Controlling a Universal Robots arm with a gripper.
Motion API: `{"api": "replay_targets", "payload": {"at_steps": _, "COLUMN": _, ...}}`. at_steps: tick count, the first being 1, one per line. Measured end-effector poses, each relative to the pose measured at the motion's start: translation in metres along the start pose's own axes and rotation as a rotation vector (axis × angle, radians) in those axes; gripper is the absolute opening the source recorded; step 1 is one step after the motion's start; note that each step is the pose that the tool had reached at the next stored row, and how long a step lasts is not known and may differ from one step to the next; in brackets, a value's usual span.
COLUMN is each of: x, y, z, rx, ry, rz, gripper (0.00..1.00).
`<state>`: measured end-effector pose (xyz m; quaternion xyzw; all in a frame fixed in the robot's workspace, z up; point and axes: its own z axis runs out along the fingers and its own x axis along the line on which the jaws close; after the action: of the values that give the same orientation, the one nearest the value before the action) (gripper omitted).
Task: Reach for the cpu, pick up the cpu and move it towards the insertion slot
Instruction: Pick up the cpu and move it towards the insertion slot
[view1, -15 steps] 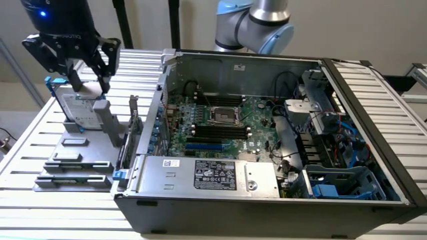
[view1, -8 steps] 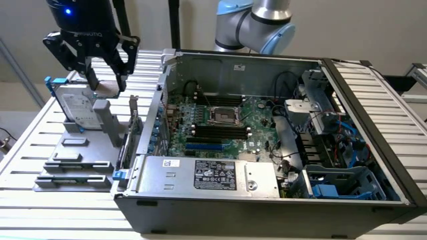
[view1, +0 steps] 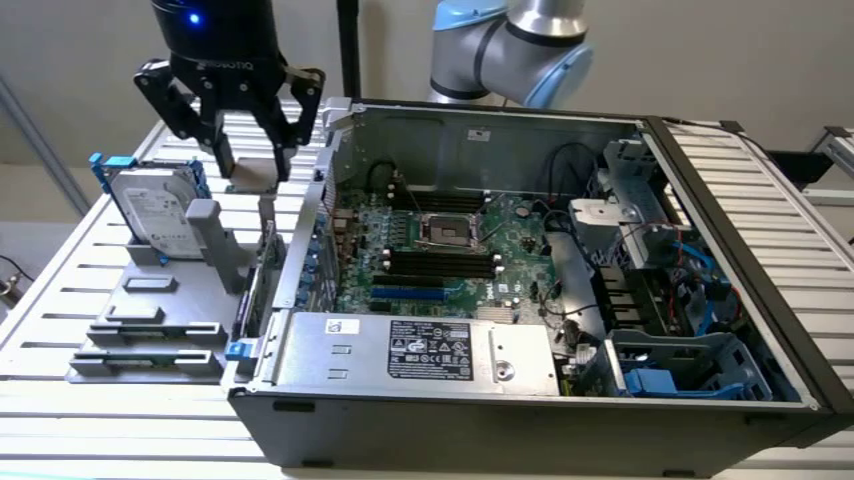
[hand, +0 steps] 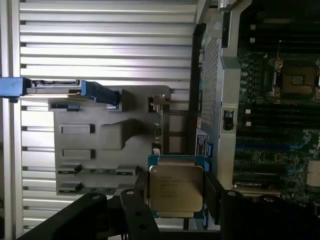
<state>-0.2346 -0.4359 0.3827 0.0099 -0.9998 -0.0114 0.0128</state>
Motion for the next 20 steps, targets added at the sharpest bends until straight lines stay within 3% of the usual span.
{"api": "replay_targets", "payload": {"at_steps": 13, "x": -0.059, "y": 0.0024, "z": -0.0025, "rx": -0.0043, "ry": -0.0002, "rz": 0.0, "gripper": 0.54}}
{"api": "replay_targets", "payload": {"at_steps": 20, "x": -0.083, "y": 0.0075, "z": -0.003, "rx": -0.0067, "ry": -0.0002, "rz": 0.0, "gripper": 0.54}}
